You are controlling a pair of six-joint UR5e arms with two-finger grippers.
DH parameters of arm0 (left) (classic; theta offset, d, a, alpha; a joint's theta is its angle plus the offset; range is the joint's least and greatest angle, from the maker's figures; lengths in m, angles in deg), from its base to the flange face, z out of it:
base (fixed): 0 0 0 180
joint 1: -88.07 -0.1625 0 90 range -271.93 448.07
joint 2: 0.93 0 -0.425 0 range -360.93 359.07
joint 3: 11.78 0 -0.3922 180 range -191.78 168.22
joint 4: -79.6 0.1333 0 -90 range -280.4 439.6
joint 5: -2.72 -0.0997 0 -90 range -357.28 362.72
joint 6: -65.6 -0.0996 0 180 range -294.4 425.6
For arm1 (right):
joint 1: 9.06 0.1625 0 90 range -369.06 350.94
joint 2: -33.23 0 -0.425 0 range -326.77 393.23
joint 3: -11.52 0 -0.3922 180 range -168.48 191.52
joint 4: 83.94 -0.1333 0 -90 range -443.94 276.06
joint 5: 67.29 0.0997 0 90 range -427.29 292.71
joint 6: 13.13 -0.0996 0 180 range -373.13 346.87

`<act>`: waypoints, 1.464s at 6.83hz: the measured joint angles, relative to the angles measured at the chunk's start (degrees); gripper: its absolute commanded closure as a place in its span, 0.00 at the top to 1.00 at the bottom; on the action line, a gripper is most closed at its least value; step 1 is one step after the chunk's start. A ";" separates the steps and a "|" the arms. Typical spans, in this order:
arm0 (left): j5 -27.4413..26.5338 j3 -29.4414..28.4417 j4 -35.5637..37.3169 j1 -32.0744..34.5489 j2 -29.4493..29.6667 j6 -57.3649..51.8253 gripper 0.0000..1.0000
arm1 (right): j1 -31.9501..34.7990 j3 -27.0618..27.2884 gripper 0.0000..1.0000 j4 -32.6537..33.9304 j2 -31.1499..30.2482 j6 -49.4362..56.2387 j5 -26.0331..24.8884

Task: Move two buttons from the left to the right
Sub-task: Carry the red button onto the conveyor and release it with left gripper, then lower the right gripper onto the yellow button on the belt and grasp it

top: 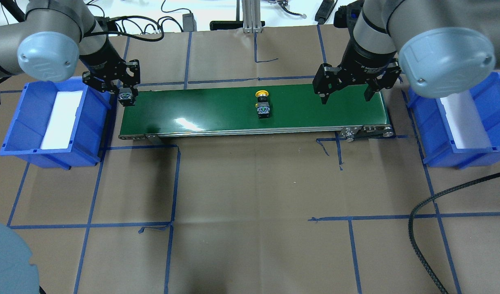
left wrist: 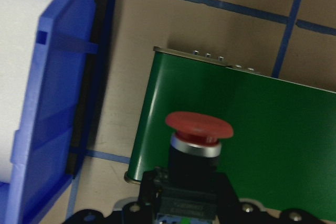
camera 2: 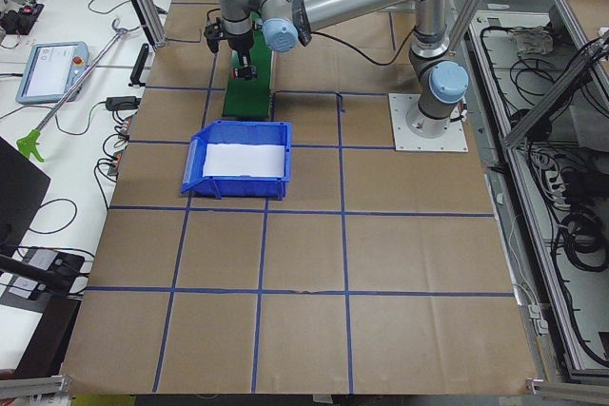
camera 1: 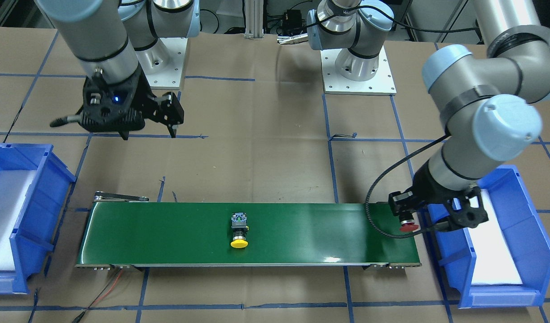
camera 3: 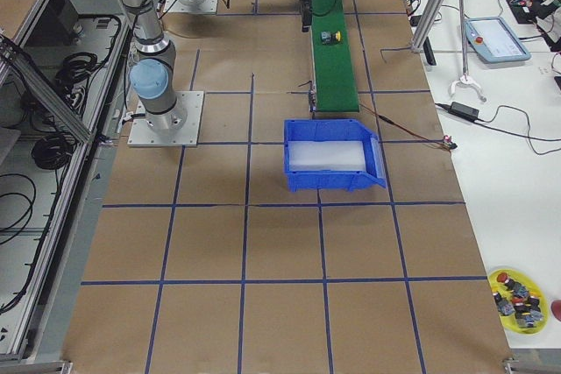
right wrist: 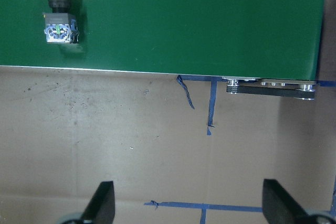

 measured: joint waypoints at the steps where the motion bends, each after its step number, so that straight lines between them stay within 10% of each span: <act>1: -0.07 3.34 6.11 0.57 0.99 0.59 0.17 | -0.03 0.08 1.00 3.81 1.95 -0.05 -0.05; 2: -0.16 6.52 12.82 0.76 2.22 0.86 0.17 | -0.04 0.17 1.00 5.91 3.44 -0.12 -0.17; 3: -0.18 8.48 16.58 0.84 2.99 0.95 0.44 | -0.04 0.20 1.00 6.80 4.30 -0.16 -0.26; 4: -0.17 9.30 17.99 0.88 3.25 0.99 0.99 | -0.04 0.22 1.00 7.35 4.81 -0.14 -0.24; 10: -0.03 3.39 6.19 1.06 -2.55 0.26 1.00 | -1.06 0.22 1.00 11.09 7.67 0.10 4.94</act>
